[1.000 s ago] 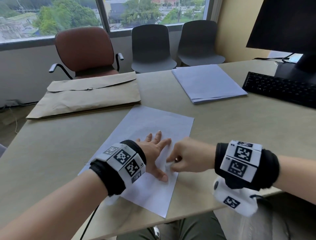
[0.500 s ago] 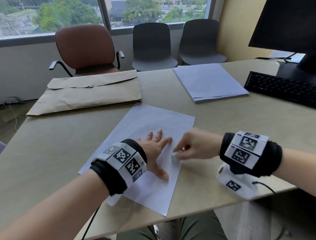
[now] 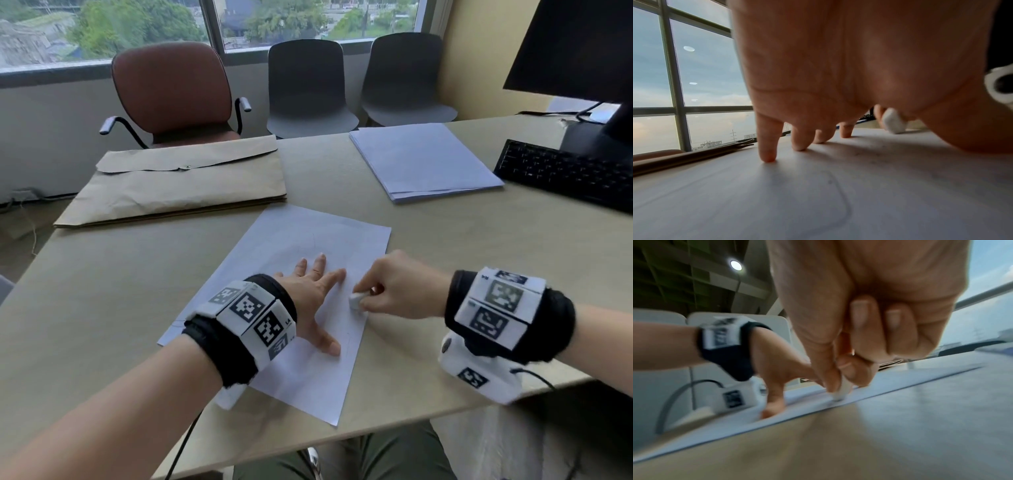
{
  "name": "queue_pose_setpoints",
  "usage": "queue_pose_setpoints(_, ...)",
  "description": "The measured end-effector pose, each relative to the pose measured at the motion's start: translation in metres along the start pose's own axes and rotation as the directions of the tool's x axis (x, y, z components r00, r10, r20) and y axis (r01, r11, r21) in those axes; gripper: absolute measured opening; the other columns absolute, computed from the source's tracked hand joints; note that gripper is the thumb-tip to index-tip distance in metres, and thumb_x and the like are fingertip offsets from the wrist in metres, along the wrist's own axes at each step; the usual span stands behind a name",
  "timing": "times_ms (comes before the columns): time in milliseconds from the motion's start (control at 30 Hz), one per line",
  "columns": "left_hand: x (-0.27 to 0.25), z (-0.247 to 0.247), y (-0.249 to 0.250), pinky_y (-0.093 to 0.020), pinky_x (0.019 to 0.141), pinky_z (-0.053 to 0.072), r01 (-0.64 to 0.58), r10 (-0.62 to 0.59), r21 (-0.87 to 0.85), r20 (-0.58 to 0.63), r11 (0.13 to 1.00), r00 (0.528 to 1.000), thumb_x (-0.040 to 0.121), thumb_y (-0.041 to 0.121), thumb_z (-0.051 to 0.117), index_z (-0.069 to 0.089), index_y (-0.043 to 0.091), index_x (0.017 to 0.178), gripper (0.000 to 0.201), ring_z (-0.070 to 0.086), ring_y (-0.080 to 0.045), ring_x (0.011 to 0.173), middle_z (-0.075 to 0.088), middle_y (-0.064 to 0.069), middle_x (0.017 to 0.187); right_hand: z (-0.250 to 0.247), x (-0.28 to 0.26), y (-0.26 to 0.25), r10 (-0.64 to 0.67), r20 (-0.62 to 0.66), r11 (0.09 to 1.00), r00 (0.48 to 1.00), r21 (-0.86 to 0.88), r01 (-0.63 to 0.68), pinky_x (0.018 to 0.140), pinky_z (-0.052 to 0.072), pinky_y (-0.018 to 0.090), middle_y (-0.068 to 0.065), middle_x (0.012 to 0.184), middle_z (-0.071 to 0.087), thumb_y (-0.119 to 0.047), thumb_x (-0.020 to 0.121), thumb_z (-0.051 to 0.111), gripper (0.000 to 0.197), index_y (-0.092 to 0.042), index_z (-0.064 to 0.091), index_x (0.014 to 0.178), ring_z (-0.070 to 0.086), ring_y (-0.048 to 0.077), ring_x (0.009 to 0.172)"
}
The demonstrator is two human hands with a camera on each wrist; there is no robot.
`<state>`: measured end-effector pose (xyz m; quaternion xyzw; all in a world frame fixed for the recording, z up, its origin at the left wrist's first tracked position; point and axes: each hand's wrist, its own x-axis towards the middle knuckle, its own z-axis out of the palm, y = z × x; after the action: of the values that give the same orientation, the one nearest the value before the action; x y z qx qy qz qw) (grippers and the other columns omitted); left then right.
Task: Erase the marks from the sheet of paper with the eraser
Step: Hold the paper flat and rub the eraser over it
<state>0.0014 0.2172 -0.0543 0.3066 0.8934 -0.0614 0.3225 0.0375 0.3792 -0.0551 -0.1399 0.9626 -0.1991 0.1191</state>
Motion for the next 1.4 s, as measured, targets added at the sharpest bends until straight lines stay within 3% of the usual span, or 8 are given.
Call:
queue_pose_setpoints(167, 0.0, -0.001, -0.001, -0.05, 0.116, 0.004, 0.001, -0.001, 0.027, 0.013, 1.0, 1.0, 0.072, 0.057, 0.069, -0.021, 0.031, 0.146, 0.119, -0.016, -0.027, 0.145, -0.028, -0.002, 0.154, 0.005, -0.018, -0.013, -0.046, 0.11, 0.999, 0.993, 0.027, 0.044, 0.048, 0.028, 0.016, -0.004, 0.042, 0.038, -0.02, 0.083, 0.06, 0.029, -0.011, 0.058, 0.056, 0.035, 0.01, 0.047)
queue_pose_setpoints(267, 0.0, -0.001, 0.0, -0.05, 0.117, 0.005, 0.003, -0.004, 0.034, 0.026, 0.999, 1.0, 0.073, 0.058, 0.068, -0.022, 0.033, 0.145, 0.119, -0.017, -0.028, 0.144, -0.029, -0.002, 0.154, -0.009, 0.0, -0.007, 0.06, -0.007, 0.998, 0.998, -0.023, -0.06, 0.064, 0.04, 0.021, -0.001, 0.07, 0.067, -0.022, 0.084, 0.059, 0.022, -0.01, 0.074, 0.093, 0.053, 0.012, 0.067)
queue_pose_setpoints(433, 0.0, -0.002, 0.001, -0.049, 0.117, 0.004, 0.001, -0.003, 0.046, 0.036, 0.999, 0.999, 0.074, 0.058, 0.068, -0.024, 0.033, 0.144, 0.118, -0.017, -0.027, 0.144, -0.03, -0.003, 0.153, 0.002, -0.008, -0.016, 0.045, 0.004, 0.999, 0.999, -0.024, -0.045, 0.062, 0.04, 0.032, 0.003, 0.05, 0.038, -0.02, 0.083, 0.056, 0.032, -0.012, 0.057, 0.053, 0.038, 0.023, 0.062)
queue_pose_setpoints(633, 0.0, -0.002, 0.0, -0.049, 0.117, 0.005, -0.001, -0.001, 0.051, 0.036, 0.999, 0.999, 0.073, 0.058, 0.068, -0.023, 0.033, 0.144, 0.119, -0.016, -0.027, 0.144, -0.029, -0.003, 0.154, -0.008, 0.001, -0.006, 0.093, -0.01, 0.995, 0.996, -0.032, -0.093, 0.067, 0.049, 0.023, 0.01, 0.065, 0.063, -0.022, 0.083, 0.058, 0.025, -0.003, 0.071, 0.09, 0.055, 0.01, 0.06)
queue_pose_setpoints(833, 0.0, -0.002, 0.0, -0.048, 0.116, 0.004, -0.004, 0.002, 0.061, 0.035, 0.998, 0.999, 0.073, 0.059, 0.067, -0.024, 0.032, 0.144, 0.119, -0.017, -0.028, 0.144, -0.03, -0.004, 0.153, 0.007, -0.017, -0.028, -0.047, 0.115, 0.999, 0.992, -0.001, 0.048, 0.059, 0.036, 0.028, 0.003, 0.048, 0.035, -0.018, 0.081, 0.056, 0.02, -0.007, 0.06, 0.064, 0.033, 0.018, 0.056)
queue_pose_setpoints(1100, 0.001, 0.002, 0.001, -0.052, 0.115, 0.0, 0.003, -0.006, 0.074, 0.037, 0.997, 0.999, 0.062, 0.062, 0.074, -0.028, 0.032, 0.142, 0.134, -0.021, -0.03, 0.143, -0.033, -0.005, 0.152, -0.002, 0.013, -0.013, 0.033, -0.076, 0.997, 0.997, -0.07, -0.038, 0.061, 0.039, 0.026, -0.006, 0.046, 0.041, -0.021, 0.084, 0.056, 0.019, -0.012, 0.072, 0.081, 0.045, 0.018, 0.06)
queue_pose_setpoints(1233, 0.003, 0.002, 0.002, -0.053, 0.115, 0.0, 0.01, -0.013, 0.076, 0.037, 0.997, 0.999, 0.061, 0.061, 0.076, -0.029, 0.03, 0.142, 0.136, -0.022, -0.031, 0.142, -0.035, -0.005, 0.151, 0.008, -0.01, -0.033, -0.068, 0.129, 0.997, 0.989, -0.033, 0.073, 0.055, 0.033, 0.026, -0.001, 0.043, 0.044, -0.016, 0.08, 0.056, 0.032, -0.019, 0.051, 0.049, 0.041, 0.014, 0.049)
queue_pose_setpoints(1400, 0.003, 0.002, 0.001, -0.053, 0.115, 0.001, 0.01, -0.013, 0.077, 0.032, 0.997, 0.999, 0.061, 0.061, 0.076, -0.029, 0.03, 0.143, 0.136, -0.021, -0.031, 0.142, -0.034, -0.006, 0.151, -0.003, 0.001, -0.026, -0.052, 0.133, 0.996, 0.99, -0.068, 0.062, 0.05, 0.032, 0.014, -0.009, 0.043, 0.049, -0.02, 0.083, 0.058, 0.017, -0.012, 0.073, 0.087, 0.047, 0.006, 0.052)
